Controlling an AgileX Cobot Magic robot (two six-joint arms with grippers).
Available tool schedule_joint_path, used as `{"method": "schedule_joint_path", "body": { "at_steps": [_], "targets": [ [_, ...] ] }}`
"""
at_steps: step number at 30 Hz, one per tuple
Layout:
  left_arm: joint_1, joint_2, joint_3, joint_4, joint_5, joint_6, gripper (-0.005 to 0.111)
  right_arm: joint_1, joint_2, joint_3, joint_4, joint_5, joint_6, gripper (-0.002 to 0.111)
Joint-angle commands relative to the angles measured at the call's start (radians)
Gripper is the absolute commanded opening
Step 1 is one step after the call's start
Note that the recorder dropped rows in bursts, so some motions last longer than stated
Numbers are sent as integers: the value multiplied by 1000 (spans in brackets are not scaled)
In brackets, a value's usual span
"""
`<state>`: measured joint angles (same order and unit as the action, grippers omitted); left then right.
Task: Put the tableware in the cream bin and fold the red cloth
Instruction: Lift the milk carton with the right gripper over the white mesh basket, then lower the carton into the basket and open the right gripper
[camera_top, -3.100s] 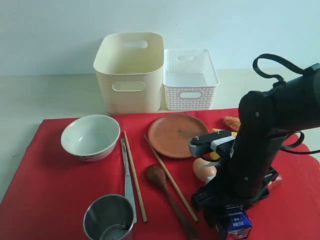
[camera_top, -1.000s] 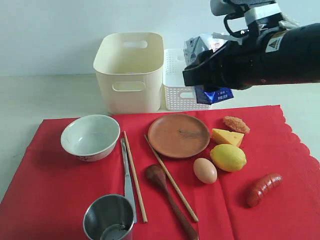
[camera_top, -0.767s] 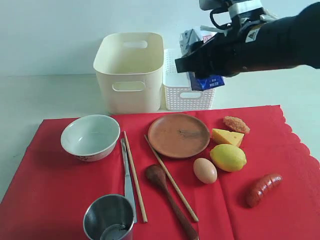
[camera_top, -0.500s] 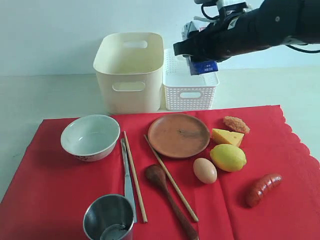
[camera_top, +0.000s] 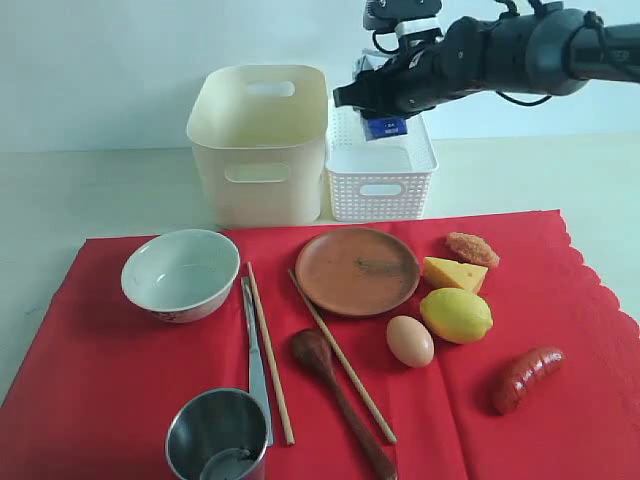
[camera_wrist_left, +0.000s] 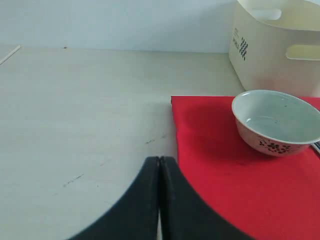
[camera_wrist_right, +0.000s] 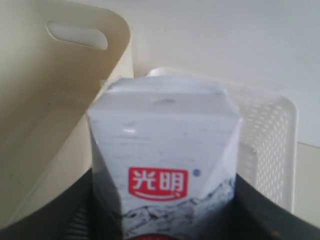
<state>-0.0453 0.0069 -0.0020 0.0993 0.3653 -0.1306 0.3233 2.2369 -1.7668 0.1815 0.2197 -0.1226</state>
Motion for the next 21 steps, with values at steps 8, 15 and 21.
{"method": "schedule_joint_path", "body": {
  "at_steps": [8, 15, 21],
  "targets": [
    [1, -7, 2, -2, -8, -1, 0, -3, 162, -125, -5, -14, -14, 0],
    [1, -7, 2, -2, -8, -1, 0, -3, 198, -125, -5, 18, -33, 9],
    [1, -7, 2, -2, -8, -1, 0, -3, 200, -125, -5, 25, -33, 38]
  ]
}}
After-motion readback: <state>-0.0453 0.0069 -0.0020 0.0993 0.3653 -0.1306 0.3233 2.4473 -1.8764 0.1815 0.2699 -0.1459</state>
